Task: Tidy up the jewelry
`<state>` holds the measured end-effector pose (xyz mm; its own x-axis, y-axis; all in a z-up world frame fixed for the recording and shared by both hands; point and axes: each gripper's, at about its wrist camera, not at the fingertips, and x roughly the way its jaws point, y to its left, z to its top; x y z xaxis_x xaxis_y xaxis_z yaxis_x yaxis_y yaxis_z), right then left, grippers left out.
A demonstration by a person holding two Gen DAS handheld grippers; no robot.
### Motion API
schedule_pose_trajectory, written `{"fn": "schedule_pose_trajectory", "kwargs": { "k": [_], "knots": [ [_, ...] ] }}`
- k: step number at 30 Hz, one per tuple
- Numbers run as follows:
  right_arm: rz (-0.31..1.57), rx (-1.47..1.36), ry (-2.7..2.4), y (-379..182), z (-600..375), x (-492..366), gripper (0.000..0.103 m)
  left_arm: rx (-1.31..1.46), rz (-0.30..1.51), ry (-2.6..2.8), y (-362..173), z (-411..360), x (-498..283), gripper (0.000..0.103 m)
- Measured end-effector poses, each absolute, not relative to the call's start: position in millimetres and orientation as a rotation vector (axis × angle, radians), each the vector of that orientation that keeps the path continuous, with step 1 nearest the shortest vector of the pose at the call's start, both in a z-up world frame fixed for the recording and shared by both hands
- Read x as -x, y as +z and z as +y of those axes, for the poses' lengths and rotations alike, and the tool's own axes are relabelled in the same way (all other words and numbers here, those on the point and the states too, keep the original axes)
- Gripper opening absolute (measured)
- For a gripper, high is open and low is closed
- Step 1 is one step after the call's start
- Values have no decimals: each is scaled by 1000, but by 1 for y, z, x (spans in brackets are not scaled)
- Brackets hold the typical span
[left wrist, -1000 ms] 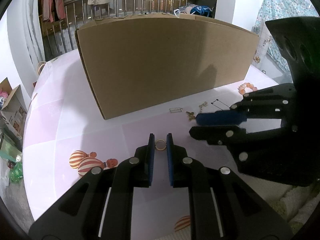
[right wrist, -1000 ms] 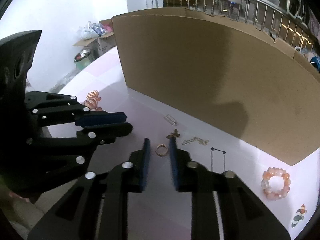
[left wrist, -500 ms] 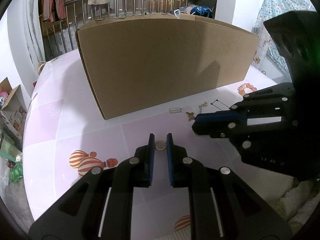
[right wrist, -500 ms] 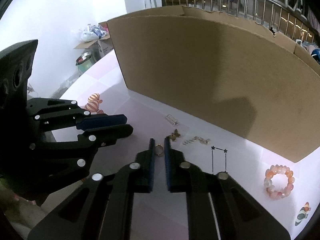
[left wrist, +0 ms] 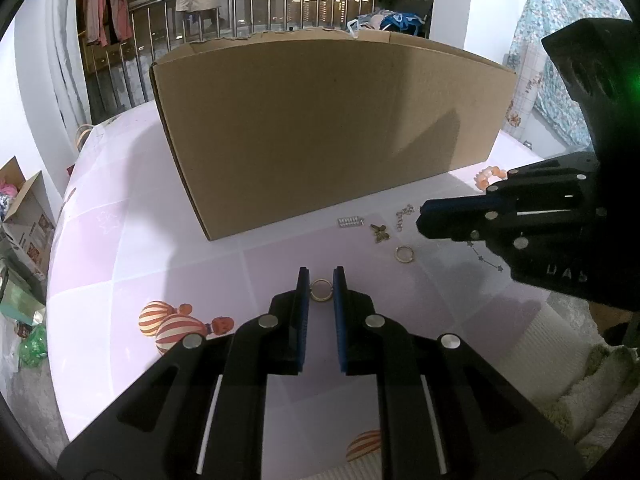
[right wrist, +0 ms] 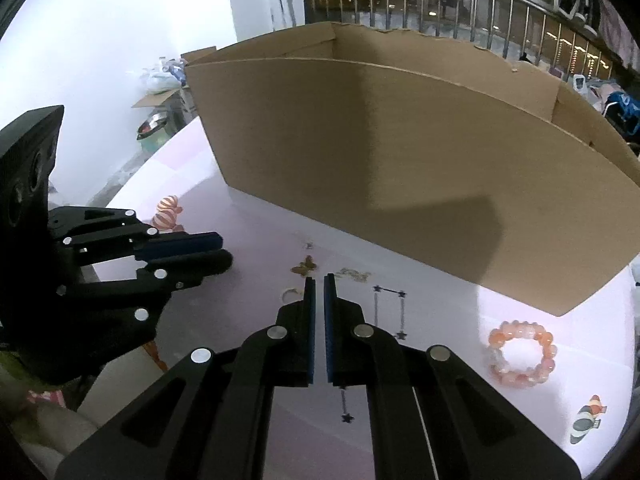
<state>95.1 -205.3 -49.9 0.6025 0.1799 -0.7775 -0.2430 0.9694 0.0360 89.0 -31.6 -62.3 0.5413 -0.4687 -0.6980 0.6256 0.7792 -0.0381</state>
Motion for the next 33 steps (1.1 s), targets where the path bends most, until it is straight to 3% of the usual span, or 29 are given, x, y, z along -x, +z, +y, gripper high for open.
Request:
{"fn": "schedule_pose_trajectory", "kwargs": {
  "k": [29,33],
  "knots": [
    [931,113,377,-52,-188,-89,4,-214,757,-653,-62,-30,-90,11],
    [915,177,440,-45,-195,-93,14,-218,756,-656,-62,-31,-89,11]
  ]
}}
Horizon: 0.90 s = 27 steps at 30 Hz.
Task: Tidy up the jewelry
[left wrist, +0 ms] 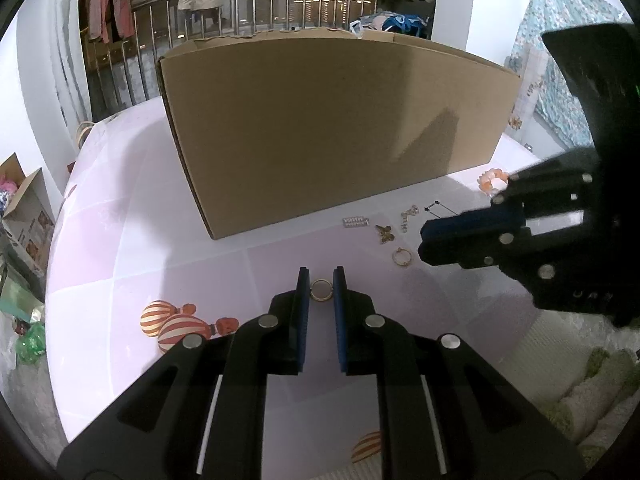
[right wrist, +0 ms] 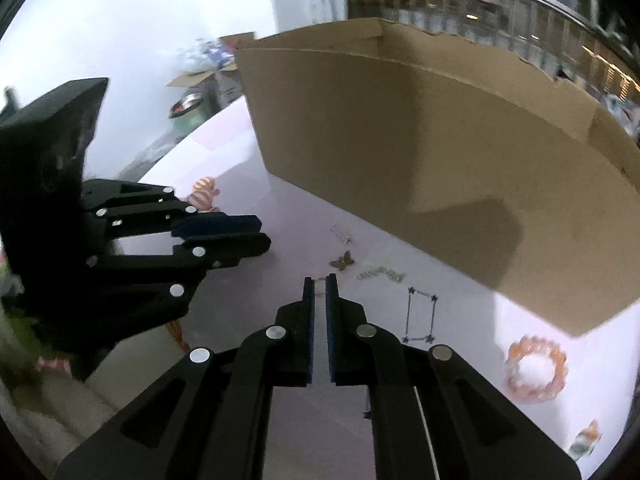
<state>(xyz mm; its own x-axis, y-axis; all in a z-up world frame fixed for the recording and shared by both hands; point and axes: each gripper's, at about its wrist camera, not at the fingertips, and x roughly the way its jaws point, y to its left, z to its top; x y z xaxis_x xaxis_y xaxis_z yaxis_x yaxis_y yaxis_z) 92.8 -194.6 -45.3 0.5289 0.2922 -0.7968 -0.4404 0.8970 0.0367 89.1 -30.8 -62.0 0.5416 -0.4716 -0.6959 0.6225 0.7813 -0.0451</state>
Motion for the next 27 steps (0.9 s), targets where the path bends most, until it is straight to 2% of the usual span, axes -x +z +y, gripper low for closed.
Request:
{"fn": "schedule_pose_trajectory", "kwargs": {
  "k": [1,2,13,17,20,27],
  "knots": [
    [904,211,468,-44,-194,-93,20,-219,756,-656,-63,-31,-89,11],
    [896,236,499,-44,-193,-95,22,-220,755,-657,-63,-31,-89,11],
    [956,378,723,-54,-195,-118,22,-225,756,-661,-63,-31,-88,11],
    [962,398,763,-54,-196,-119,21,-225,757,-660,-63,-31,-87,11],
    [974,382,778,-55,-198,-124,13,-226,756,-661,-63,-31,-87,11],
    [972,339,776,-54,-204,-122,12,-226,756,-661,-63,-31,-87,11]
  ]
}}
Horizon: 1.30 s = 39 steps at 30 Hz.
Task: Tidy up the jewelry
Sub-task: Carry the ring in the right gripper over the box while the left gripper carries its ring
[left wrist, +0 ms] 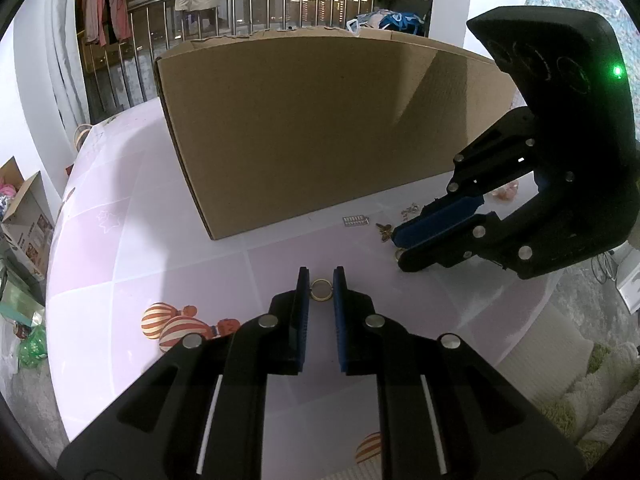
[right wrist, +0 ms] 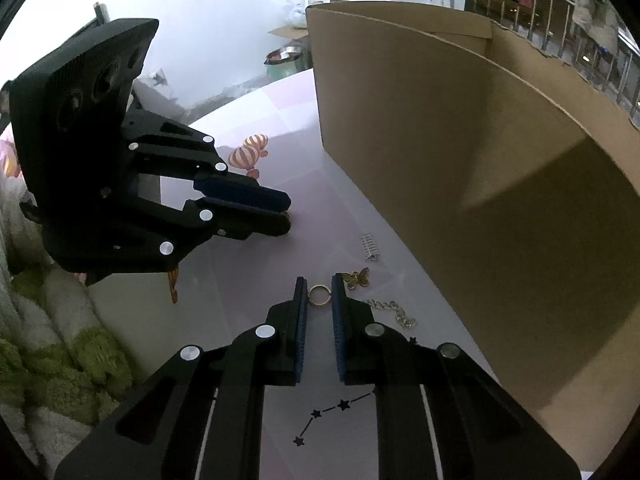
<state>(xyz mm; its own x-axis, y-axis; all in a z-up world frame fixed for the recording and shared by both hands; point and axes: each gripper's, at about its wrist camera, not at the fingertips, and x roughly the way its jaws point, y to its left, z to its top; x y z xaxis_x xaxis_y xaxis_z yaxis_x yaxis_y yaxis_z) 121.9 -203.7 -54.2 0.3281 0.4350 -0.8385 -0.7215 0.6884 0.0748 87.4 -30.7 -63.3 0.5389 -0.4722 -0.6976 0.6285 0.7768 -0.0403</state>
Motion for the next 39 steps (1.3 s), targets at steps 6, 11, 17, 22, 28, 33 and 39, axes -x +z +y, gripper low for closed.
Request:
{"fn": "schedule_pose_trajectory", "kwargs": {
  "k": [6,11,17,22,28,33,39],
  "knots": [
    [960,315,757,-48,-211,-117,12,-234,749,-659,-62,-32,-87,11],
    [923,272,734,-34,-218,-109,12,-236,737,-655,-55,-33,-83,11],
    [807,215,691,9,-229,-88,12,-221,677,-654,-27,-33,-69,11],
    [664,152,604,56,-248,-76,12,-180,557,-681,25,-33,-60,11],
    [646,90,430,86,-275,-108,12,-125,518,-714,67,-55,-91,11],
    [771,40,318,64,-294,-153,12,-80,676,-744,59,-97,-153,11],
    [853,45,254,38,-303,-180,13,-106,820,-700,23,-129,-197,11]
  ]
}}
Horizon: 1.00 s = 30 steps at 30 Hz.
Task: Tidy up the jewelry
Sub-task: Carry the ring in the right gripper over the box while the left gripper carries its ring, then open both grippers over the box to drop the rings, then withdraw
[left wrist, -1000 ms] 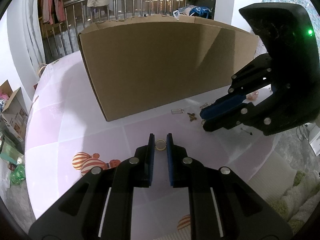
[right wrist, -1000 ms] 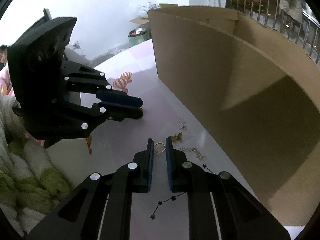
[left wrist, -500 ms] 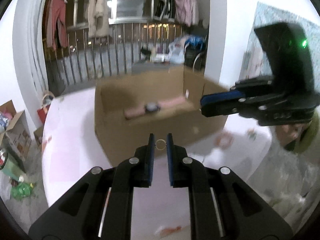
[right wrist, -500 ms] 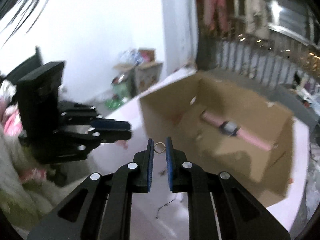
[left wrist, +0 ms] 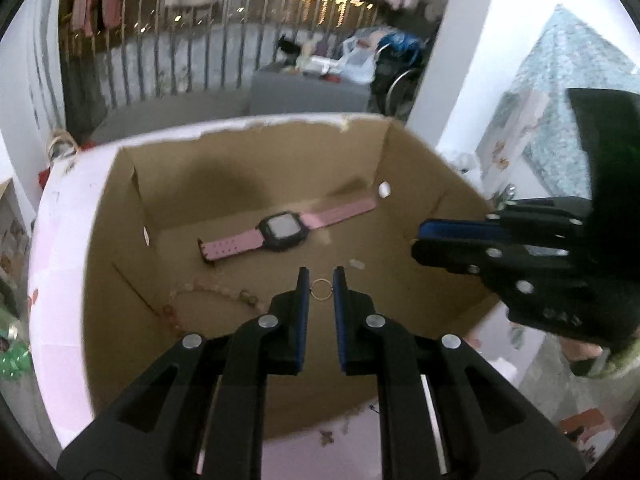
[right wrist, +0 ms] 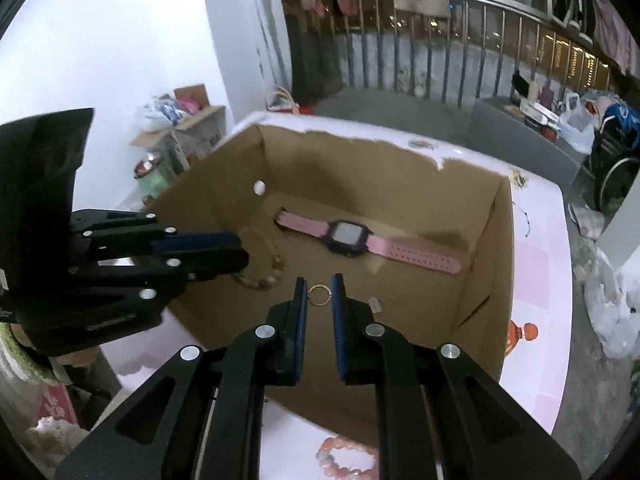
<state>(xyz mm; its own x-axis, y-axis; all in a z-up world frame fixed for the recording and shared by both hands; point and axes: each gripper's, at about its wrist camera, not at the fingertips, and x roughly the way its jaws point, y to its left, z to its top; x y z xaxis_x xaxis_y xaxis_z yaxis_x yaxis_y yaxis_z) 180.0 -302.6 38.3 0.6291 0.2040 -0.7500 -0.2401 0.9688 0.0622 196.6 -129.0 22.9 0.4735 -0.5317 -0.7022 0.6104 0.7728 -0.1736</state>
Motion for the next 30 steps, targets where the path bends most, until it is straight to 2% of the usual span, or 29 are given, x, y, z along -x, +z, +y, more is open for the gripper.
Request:
{"fn": "schedule_pose_trajectory", "kwargs": {
  "k": [2,4,7,9,15,18,21,30],
  "knots": [
    [863,45,248,33,-304,-182,13,-110,824,-692,17,-130,-200,18],
    [860,45,242,30,-306,-181,14,-99,825,-682,15,-130,-201,29],
    [855,32,239,33,-308,-176,23,-91,809,-673,15,-125,-198,36],
    [839,22,236,36,-311,-170,24,-85,803,-662,18,-122,-196,38],
    [726,9,252,58,-314,-140,25,-39,751,-634,36,-100,-184,43],
    [666,3,268,70,-315,-117,30,3,702,-617,48,-76,-166,44],
    [629,0,295,75,-313,-96,30,49,663,-600,54,-50,-146,45],
    [633,41,384,52,-278,-51,30,39,617,-591,33,-14,-82,45]
  ]
}}
